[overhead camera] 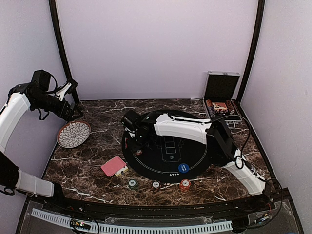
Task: Distribute texas hold em gaming equipment
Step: Place the poker chips pile in the dealer area, then pick up the pile of poker chips from the pile of poker chips, then place the poker chips pile in the small blind area.
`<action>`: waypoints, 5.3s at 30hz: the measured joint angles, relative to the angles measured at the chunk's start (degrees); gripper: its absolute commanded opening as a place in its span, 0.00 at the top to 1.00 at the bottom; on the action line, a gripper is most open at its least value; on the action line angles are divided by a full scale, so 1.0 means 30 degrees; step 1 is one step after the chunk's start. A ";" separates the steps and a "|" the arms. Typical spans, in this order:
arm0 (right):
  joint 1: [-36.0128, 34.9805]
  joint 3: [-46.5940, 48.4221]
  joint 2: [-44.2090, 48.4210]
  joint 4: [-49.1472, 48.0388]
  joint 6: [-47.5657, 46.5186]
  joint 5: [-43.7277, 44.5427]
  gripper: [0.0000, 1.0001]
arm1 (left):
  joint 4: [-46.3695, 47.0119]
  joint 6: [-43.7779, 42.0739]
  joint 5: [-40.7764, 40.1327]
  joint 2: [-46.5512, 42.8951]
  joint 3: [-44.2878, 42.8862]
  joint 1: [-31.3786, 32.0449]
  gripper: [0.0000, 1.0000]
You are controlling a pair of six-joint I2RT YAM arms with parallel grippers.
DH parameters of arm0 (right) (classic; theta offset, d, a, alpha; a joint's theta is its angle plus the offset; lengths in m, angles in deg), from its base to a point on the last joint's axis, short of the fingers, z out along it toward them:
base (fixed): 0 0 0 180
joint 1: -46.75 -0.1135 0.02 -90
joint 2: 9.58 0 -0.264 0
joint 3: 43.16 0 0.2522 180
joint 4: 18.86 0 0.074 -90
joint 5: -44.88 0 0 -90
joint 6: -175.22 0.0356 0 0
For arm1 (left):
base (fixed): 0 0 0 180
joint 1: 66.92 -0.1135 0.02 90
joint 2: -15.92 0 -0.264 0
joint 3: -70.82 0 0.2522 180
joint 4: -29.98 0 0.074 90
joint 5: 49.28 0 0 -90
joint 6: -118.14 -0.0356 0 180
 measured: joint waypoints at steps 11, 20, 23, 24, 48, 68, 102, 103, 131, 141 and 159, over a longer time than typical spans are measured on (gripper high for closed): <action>-0.0058 -0.5836 0.5224 -0.0197 -0.0350 0.0350 0.18 | -0.0007 -0.0015 0.0095 0.0000 -0.0007 0.0000 0.01; -0.0823 -1.5314 1.3712 -0.0168 0.1916 0.1049 0.06 | -0.0007 -0.0015 0.0131 0.0000 -0.0007 0.0000 0.01; -0.1304 -1.7478 1.4863 0.0379 0.2856 0.1005 0.06 | -0.0007 -0.0029 0.0095 0.0000 -0.0007 0.0000 0.01; -0.1406 -1.8047 1.5089 0.0568 0.3126 0.0933 0.06 | -0.0007 -0.0051 0.0066 0.0000 -0.0007 0.0000 0.01; -0.2208 -2.2054 1.5846 -0.0124 0.4561 -0.1479 0.20 | 0.0036 -0.0204 0.0080 -0.0306 0.0364 0.0000 0.01; -0.2579 -2.2447 1.5307 -0.0357 0.4503 -0.1617 0.36 | 0.0015 -0.0372 -0.0146 -0.0306 0.0474 0.0000 0.01; -0.2827 -2.1988 1.4899 0.0299 0.4466 -0.1457 0.63 | 0.0015 -0.0488 -0.0313 -0.0306 0.0481 0.0000 0.01; -0.2827 -2.1988 1.4899 0.0299 0.4466 -0.1450 0.65 | 0.0007 -0.0481 -0.0313 -0.0306 0.0481 0.0000 0.01; 0.1392 -1.9620 1.6007 0.1902 0.3351 0.0211 0.86 | 0.0007 -0.0488 -0.0306 -0.0306 0.0481 0.0000 0.01; 0.3767 -2.0954 1.5336 -0.0066 0.2550 0.0386 0.86 | -0.0015 -0.0488 -0.0124 -0.0306 0.0525 0.0000 0.01; 0.4546 -2.2440 1.4076 -0.2521 0.2069 -0.0233 0.86 | -0.0160 -0.0780 0.0007 -0.0306 0.0933 0.0000 0.01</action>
